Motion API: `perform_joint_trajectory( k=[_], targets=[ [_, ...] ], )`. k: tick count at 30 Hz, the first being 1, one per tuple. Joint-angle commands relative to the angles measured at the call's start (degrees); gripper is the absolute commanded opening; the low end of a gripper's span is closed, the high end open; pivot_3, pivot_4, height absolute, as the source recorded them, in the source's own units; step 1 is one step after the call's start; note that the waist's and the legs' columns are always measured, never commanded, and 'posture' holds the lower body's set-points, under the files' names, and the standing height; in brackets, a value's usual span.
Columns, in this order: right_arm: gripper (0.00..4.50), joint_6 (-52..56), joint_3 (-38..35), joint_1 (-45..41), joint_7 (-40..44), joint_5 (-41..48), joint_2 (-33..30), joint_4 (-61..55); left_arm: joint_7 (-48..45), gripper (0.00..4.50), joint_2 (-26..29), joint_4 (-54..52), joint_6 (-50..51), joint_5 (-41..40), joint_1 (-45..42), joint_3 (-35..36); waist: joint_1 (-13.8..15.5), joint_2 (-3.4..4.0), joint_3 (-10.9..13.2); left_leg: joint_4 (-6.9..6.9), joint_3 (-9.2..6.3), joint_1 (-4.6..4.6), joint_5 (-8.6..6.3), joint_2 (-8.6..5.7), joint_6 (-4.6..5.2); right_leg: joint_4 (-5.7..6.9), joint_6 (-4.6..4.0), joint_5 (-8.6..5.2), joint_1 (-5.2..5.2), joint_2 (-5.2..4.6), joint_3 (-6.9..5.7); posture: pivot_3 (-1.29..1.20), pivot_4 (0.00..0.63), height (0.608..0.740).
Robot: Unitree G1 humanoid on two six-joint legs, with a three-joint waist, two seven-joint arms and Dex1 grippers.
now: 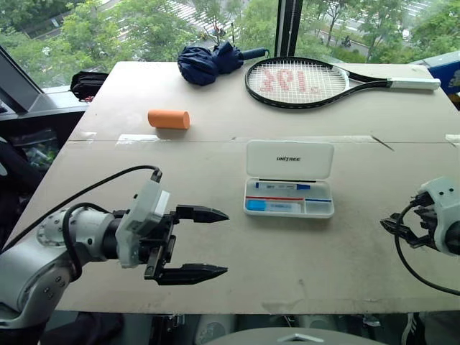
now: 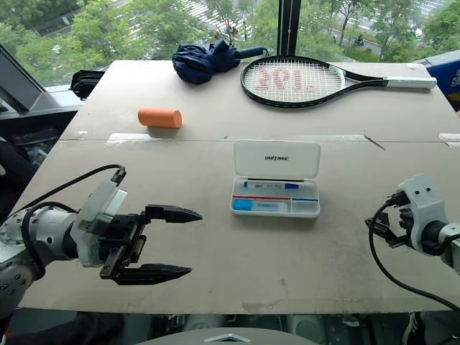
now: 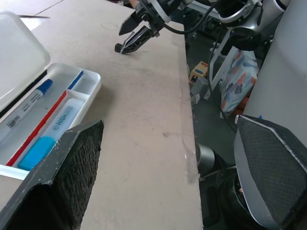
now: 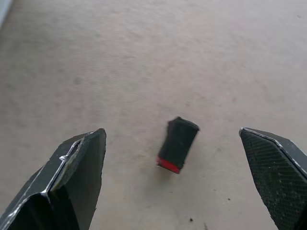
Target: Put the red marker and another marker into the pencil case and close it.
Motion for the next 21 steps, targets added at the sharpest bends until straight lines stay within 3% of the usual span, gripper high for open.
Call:
perform_joint_trajectory(
  k=[1, 2, 8, 12, 13, 18, 21],
  targets=[
    [4.47, 0.0, -1.9, 0.5, -3.2, -0.7, 1.2, 0.3, -0.6, 4.5, 0.6, 0.1, -0.7, -0.7, -0.7, 0.0, 0.1, 0.0, 0.0, 0.0, -0.02, 0.0, 0.0, 0.0, 0.0, 0.0, 0.0, 0.0, 0.0, 0.0, 0.0, 0.0, 0.15, 0.732],
    [4.47, -0.6, -1.5, 0.5, -3.9, -0.7, 1.7, 1.1, -0.5, 4.5, 0.6, 0.0, -0.6, -0.8, -0.9, -0.1, 0.1, 0.0, 0.0, 0.0, -0.02, -0.02, 0.0, 0.0, 0.0, 0.0, 0.01, 0.0, 0.0, -0.01, 0.0, 0.0, 0.15, 0.732],
    [2.24, -1.9, 0.0, -0.2, -5.3, 0.8, 2.9, 2.2, 0.7, 4.5, 0.5, -0.8, 0.2, -1.6, -2.1, -0.7, 0.1, -0.1, -0.1, 0.02, -0.03, -0.02, 0.0, 0.03, 0.0, -0.03, 0.02, 0.0, 0.04, -0.03, 0.02, 0.0, 0.15, 0.732],
    [0.26, -3.4, 0.5, 0.8, -1.7, 4.0, -0.8, 0.0, 2.0, 4.5, 0.7, -1.8, 0.8, -2.5, -2.6, -0.6, 0.2, -0.11, -0.1, 0.05, -0.03, -0.02, 0.0, 0.02, 0.0, -0.03, 0.02, 0.0, 0.05, -0.04, 0.02, 0.0, 0.15, 0.732],
    [0.02, -5.3, 1.0, 0.7, 0.2, 5.1, -2.3, -0.9, 2.5, 4.5, 0.8, -2.5, 1.0, -3.1, -2.2, -0.3, 0.2, -0.1, -0.1, 0.05, -0.03, -0.02, 0.0, 0.02, 0.0, -0.03, 0.02, 0.0, 0.05, -0.05, 0.03, 0.0, 0.15, 0.732],
    [0.02, -15.6, 8.7, -5.3, 12.3, 13.1, -10.0, -5.6, 5.6, 4.5, 1.0, -8.4, 1.9, -6.6, 2.6, 4.0, -0.6, -0.08, 0.0, 0.02, 0.01, 0.03, 0.0, 0.22, 0.01, -0.01, 0.03, 0.0, 0.02, 0.06, 0.06, 0.0, 0.15, 0.732],
    [0.02, -24.1, 21.5, -13.3, 18.4, 11.4, -14.6, -4.0, 8.6, 4.5, 2.3, -13.3, 3.0, -12.4, 5.9, 9.4, -0.5, -0.1, 0.0, 0.02, -0.02, 0.04, 0.0, 0.35, 0.0, -0.02, 0.02, 0.0, 0.02, 0.12, 0.0, 0.0, 0.15, 0.732]
  ],
)
